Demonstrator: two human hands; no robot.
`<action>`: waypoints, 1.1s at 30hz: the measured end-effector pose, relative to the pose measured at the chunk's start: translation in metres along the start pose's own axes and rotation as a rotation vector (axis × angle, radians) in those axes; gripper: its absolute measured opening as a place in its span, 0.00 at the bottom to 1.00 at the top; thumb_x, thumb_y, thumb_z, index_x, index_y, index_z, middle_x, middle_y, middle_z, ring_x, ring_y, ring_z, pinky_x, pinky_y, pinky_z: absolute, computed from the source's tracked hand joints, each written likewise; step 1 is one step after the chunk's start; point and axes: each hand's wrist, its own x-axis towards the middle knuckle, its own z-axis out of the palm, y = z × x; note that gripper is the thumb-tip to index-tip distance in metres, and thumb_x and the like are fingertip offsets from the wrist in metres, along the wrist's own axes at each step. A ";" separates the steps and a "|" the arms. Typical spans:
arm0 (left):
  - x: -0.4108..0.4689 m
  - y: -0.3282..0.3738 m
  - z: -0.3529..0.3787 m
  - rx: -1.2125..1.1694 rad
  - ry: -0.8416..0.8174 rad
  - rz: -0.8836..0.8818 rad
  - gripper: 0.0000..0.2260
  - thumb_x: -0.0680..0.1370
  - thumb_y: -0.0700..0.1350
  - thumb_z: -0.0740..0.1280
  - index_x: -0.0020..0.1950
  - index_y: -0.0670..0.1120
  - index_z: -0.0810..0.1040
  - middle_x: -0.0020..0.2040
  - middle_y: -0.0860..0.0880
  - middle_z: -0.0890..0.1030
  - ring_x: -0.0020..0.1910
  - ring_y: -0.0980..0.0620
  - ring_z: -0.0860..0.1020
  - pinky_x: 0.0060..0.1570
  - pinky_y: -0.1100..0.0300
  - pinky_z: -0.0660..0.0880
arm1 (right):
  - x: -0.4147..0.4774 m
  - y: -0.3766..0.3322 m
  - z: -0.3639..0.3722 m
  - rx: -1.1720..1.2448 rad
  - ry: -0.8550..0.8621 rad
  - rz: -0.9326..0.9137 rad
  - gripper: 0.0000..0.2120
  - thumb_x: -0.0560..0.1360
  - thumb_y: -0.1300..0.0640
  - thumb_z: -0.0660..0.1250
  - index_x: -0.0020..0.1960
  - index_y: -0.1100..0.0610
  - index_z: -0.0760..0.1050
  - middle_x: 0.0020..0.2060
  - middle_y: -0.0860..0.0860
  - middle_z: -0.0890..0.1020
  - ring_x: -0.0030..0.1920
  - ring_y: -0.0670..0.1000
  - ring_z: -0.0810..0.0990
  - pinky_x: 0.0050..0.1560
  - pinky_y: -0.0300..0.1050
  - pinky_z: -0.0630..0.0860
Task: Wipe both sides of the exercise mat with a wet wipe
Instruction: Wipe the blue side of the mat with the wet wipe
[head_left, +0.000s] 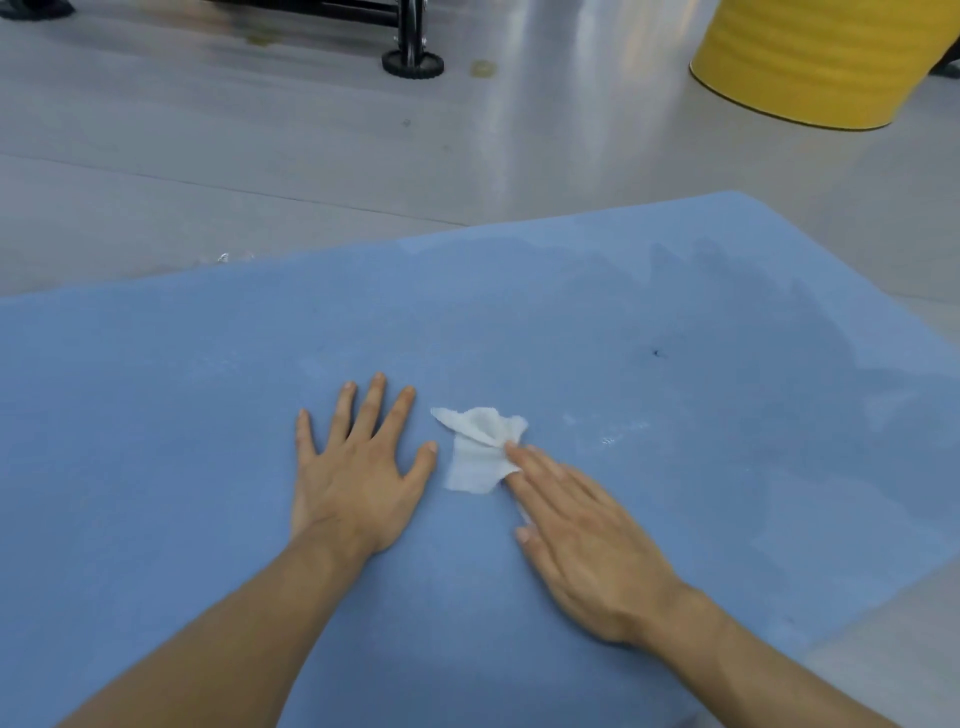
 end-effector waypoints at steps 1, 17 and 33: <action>0.000 0.000 0.000 -0.004 0.001 -0.003 0.31 0.81 0.67 0.44 0.82 0.62 0.42 0.83 0.58 0.38 0.82 0.53 0.37 0.78 0.38 0.38 | -0.005 0.014 0.000 -0.005 0.013 0.072 0.27 0.84 0.47 0.50 0.80 0.58 0.62 0.81 0.51 0.59 0.80 0.47 0.56 0.79 0.41 0.46; 0.001 0.001 -0.001 0.011 0.000 -0.007 0.31 0.81 0.67 0.43 0.82 0.62 0.42 0.83 0.58 0.38 0.82 0.53 0.37 0.78 0.38 0.39 | -0.027 -0.011 -0.003 0.095 -0.012 -0.024 0.29 0.84 0.46 0.52 0.82 0.56 0.57 0.82 0.51 0.54 0.81 0.48 0.51 0.78 0.44 0.51; 0.000 0.000 -0.001 -0.004 -0.001 -0.003 0.31 0.81 0.67 0.43 0.83 0.62 0.42 0.83 0.58 0.39 0.82 0.53 0.37 0.78 0.38 0.38 | -0.034 0.073 -0.006 0.015 -0.008 0.463 0.35 0.79 0.37 0.34 0.83 0.49 0.45 0.82 0.43 0.47 0.80 0.40 0.42 0.73 0.32 0.32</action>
